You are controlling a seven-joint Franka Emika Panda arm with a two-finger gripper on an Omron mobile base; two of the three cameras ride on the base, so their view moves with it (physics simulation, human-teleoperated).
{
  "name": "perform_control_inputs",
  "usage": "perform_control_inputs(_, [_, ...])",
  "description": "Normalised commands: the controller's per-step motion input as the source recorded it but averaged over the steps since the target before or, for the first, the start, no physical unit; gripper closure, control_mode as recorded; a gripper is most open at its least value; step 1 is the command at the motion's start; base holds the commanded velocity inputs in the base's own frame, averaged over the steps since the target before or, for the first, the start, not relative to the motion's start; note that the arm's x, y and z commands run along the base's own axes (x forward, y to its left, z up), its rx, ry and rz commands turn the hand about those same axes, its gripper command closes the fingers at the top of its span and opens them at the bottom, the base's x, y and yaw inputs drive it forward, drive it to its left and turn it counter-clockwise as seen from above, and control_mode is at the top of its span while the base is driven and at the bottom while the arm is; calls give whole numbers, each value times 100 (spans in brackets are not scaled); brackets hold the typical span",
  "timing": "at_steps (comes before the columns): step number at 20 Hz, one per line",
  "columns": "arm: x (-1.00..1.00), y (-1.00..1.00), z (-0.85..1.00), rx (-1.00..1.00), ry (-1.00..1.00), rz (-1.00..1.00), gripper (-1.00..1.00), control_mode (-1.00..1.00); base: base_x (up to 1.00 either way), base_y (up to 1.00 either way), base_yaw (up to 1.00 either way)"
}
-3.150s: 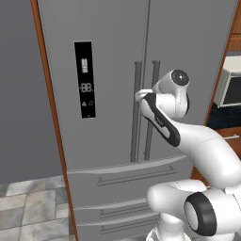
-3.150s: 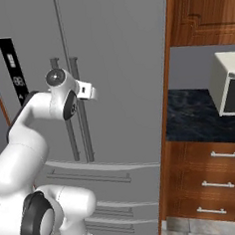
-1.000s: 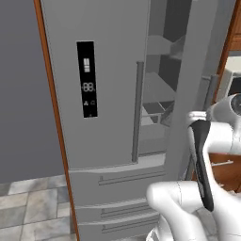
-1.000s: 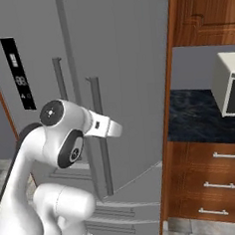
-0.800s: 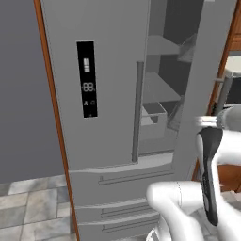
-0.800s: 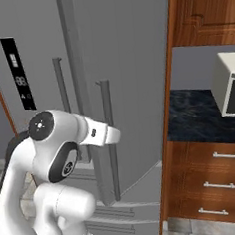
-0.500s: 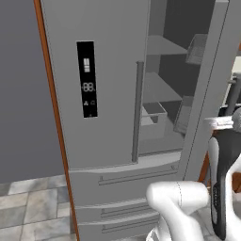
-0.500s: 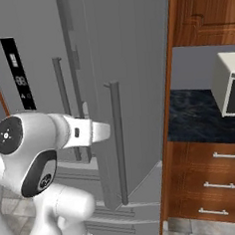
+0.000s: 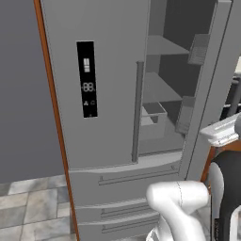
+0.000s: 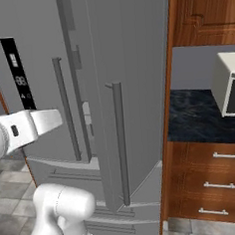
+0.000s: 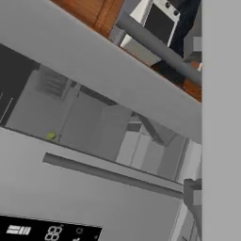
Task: There is a bowl on the dining counter. Grab a lemon wedge from the fridge and place it in the bowl. Then get the liquor bottle and glass cup from the cabinet and place them next to the bowl.
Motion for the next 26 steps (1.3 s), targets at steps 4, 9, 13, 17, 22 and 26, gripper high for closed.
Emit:
perform_control_inputs(4, [7, 78, 3, -27, 15, -1, -100, -100, 0, 0, 0])
perform_control_inputs(9, [49, 28, -1, -16, 10, -13, -100, -100, 0, 0, 0])
perform_control_inputs(13, [74, 5, -21, -2, 5, -4, -100, -100, 0, 0, 0])
perform_control_inputs(17, [78, 0, -21, 0, 7, -3, -100, -100, 0, 0, 0])
perform_control_inputs(22, [87, 0, -18, 0, 2, 0, -100, -100, 0, 0, 0])
perform_control_inputs(26, [83, -1, -16, 0, 0, 0, -100, -100, 0, 0, 0])
